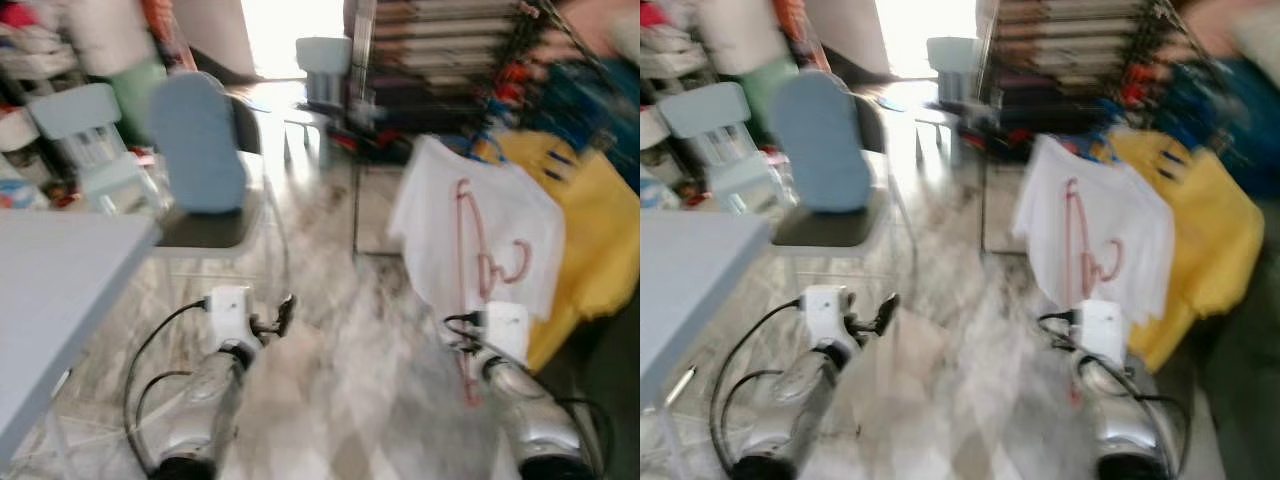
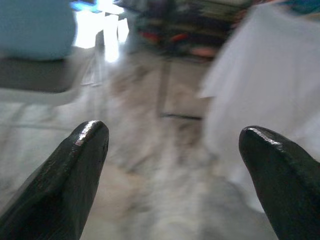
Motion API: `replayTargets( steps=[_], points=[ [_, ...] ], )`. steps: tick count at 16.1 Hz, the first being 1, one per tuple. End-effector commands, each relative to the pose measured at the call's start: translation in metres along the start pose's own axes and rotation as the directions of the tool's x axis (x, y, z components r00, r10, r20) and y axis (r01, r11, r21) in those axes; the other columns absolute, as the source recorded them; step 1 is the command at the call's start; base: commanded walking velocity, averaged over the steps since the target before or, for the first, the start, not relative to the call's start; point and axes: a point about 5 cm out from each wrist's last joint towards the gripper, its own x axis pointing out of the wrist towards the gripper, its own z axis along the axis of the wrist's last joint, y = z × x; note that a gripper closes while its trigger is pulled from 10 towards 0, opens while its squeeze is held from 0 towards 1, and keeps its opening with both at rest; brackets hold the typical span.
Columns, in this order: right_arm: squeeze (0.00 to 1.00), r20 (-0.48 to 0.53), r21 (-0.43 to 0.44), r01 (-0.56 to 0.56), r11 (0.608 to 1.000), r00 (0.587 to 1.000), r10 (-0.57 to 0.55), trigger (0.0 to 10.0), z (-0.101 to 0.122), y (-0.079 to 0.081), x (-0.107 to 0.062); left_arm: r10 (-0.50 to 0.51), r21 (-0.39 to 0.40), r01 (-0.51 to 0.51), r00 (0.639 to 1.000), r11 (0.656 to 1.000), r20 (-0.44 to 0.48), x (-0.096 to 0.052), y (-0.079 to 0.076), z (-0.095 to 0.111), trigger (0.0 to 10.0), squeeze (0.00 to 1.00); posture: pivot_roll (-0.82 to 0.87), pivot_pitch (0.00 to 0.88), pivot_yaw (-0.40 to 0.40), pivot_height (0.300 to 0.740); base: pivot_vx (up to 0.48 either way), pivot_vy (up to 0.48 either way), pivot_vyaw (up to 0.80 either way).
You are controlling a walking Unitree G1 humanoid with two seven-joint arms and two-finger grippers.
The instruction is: Hang hanger
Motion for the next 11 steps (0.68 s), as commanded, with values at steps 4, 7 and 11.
replayTargets(
  steps=[4,7,11],
  points=[
    [0.00,-0.061,-0.034,-0.061,0.998,0.996,0.058,10.0,-0.007,0.002,-0.002,0.002,0.015,-0.002,1.000,1.000,-0.008,0.004,-0.005,0.000,10.0,0.00,-0.24,0.000,0.081,0.740,0.402,0.260,0.00],
    [0.00,-0.074,-0.051,-0.098,0.994,0.993,0.094,10.0,-0.007,0.003,-0.003,0.063,0.055,-0.063,0.998,0.997,-0.004,0.004,0.000,0.000,10.0,0.00,-0.22,0.000,0.032,0.740,0.096,0.094,0.00],
    [0.00,-0.095,-0.115,-0.182,0.977,0.981,0.171,10.0,-0.002,0.020,0.004,0.191,0.055,-0.191,0.982,0.980,0.005,-0.014,0.023,-0.005,10.0,0.00,-0.11,0.000,-0.058,0.740,0.000,0.000,0.00]
  ],
)
